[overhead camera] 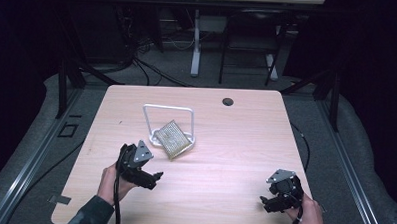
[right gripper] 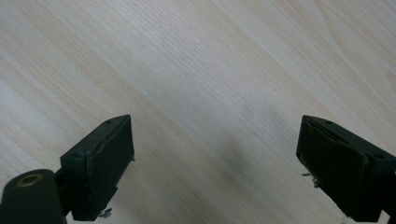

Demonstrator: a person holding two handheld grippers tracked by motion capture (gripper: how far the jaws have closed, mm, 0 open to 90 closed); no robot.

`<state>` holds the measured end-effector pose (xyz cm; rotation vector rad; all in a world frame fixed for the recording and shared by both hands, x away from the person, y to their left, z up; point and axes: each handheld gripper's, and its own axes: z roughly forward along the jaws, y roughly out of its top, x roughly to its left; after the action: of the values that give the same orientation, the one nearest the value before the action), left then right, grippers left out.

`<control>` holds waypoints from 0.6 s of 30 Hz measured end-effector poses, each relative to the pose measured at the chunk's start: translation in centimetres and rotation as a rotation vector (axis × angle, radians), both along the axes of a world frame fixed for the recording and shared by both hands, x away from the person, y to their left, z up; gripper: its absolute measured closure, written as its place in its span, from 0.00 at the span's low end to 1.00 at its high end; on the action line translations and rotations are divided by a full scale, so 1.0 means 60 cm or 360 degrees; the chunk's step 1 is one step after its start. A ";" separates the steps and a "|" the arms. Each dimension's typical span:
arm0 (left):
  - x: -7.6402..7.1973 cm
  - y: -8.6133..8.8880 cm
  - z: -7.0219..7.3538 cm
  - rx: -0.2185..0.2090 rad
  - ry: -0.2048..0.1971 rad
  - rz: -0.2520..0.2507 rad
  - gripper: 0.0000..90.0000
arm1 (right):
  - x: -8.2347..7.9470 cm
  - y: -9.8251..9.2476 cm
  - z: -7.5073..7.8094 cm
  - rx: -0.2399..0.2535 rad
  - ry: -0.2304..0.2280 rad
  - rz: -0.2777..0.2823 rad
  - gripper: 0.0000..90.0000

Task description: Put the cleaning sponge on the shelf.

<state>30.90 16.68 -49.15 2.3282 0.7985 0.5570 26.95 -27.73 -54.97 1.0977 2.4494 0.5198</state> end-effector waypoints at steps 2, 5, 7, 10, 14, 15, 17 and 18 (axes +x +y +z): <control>-0.009 0.005 -0.003 -0.0018 0.0011 0.0004 0.00 | -0.001 0.000 0.001 0.0014 -0.0018 -0.0007 0.12; -0.024 0.014 -0.011 -0.0041 0.0054 0.0016 0.00 | -0.001 0.000 0.003 0.0021 -0.0031 -0.0012 0.12; -0.028 0.016 -0.014 -0.0035 0.0061 0.0021 0.00 | -0.002 0.000 0.003 0.0015 -0.0024 -0.0008 0.12; -0.038 0.025 -0.022 -0.0013 0.0082 0.0030 0.00 | -0.002 0.000 0.002 0.0005 -0.0024 -0.0005 0.12; -0.044 0.040 -0.039 -0.0023 0.0166 0.0076 0.00 | -0.002 0.001 0.001 0.0007 -0.0026 -0.0008 0.12; -0.044 0.040 -0.039 -0.0023 0.0166 0.0076 0.00 | -0.002 0.001 0.001 0.0006 -0.0025 -0.0009 0.12; -0.042 0.043 -0.049 -0.0004 0.0208 0.0085 0.00 | -0.001 0.001 0.000 0.0001 -0.0024 -0.0006 0.12; -0.041 0.044 -0.052 0.0005 0.0220 0.0087 0.00 | -0.001 0.001 0.001 -0.0003 -0.0021 -0.0005 0.12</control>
<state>28.41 19.30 -52.26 2.3737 0.9276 0.4243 26.87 -27.67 -54.92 1.0941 2.4361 0.5215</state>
